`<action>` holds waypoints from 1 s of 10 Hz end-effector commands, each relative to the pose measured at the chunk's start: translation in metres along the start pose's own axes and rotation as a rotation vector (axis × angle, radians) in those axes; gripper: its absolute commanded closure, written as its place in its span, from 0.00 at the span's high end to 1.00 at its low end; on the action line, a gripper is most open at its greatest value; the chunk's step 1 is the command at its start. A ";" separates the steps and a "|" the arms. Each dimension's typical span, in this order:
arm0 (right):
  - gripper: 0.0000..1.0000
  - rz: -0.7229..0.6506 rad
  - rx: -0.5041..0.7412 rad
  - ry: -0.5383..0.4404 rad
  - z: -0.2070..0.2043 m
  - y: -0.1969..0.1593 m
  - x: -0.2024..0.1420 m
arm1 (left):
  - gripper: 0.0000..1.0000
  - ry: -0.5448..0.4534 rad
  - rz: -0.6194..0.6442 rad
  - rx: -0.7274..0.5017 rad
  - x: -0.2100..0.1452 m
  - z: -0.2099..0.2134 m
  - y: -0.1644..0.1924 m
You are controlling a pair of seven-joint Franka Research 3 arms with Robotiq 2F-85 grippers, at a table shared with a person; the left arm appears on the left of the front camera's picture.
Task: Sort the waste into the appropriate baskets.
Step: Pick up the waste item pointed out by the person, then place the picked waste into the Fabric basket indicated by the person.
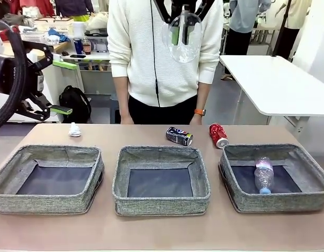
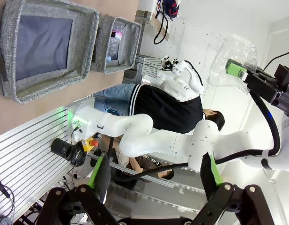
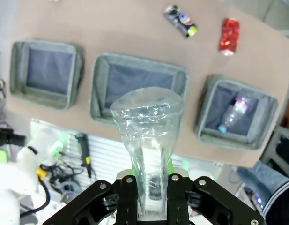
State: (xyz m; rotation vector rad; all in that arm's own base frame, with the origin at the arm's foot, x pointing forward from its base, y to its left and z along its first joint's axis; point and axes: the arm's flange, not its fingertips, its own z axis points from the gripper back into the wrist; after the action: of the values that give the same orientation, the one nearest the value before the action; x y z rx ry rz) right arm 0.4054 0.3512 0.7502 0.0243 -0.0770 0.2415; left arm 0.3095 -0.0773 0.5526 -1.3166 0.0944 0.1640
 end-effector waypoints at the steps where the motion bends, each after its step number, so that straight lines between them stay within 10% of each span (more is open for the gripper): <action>1: 0.20 0.008 0.006 -0.013 0.002 0.003 -0.003 | 1.00 0.002 0.011 -0.023 -0.001 -0.001 -0.003; 10: 0.20 0.008 0.006 -0.013 0.002 0.003 -0.003 | 1.00 0.002 0.011 -0.023 -0.001 -0.001 -0.003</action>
State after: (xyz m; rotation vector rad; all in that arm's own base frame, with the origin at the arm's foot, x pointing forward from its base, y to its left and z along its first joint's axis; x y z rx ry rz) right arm 0.4040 0.3520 0.7510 0.0253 -0.0789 0.2442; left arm 0.3095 -0.0773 0.5526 -1.3166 0.0943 0.1640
